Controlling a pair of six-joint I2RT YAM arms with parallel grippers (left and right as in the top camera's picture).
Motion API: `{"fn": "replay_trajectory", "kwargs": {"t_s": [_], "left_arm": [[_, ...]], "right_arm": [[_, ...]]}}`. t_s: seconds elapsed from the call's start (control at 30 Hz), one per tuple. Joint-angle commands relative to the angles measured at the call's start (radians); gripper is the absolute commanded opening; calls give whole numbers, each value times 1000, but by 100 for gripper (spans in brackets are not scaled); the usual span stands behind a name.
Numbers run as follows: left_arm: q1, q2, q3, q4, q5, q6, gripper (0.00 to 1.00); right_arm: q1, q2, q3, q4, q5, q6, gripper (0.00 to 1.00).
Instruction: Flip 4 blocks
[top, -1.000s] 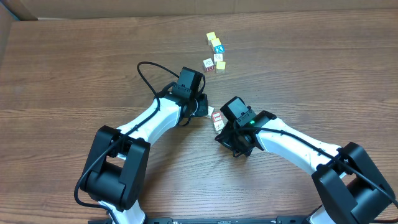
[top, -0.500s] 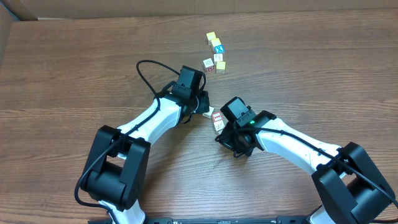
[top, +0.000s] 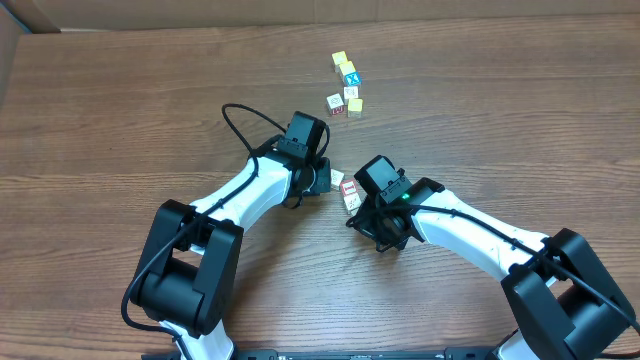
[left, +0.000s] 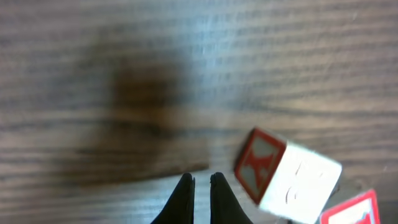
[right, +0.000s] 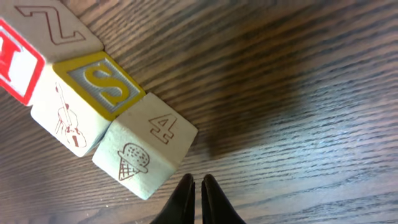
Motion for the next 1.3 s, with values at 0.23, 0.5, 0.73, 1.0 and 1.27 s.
{"fn": "replay_trajectory", "kwargs": {"t_s": [0.23, 0.5, 0.73, 1.0, 1.27], "left_arm": [[6, 19, 11, 30, 84, 0, 4], [5, 19, 11, 60, 81, -3, 4], [5, 19, 11, 89, 61, -28, 4], [3, 19, 11, 104, 61, -45, 4], [3, 19, 11, 133, 66, -49, 6]], "right_arm": [[5, -3, 10, 6, 26, -1, 8], [5, -2, 10, 6, 26, -1, 8], [5, -2, 10, 6, 26, -1, 8], [5, -3, 10, 7, 26, -1, 9], [5, -2, 10, 6, 26, -1, 9]]}}
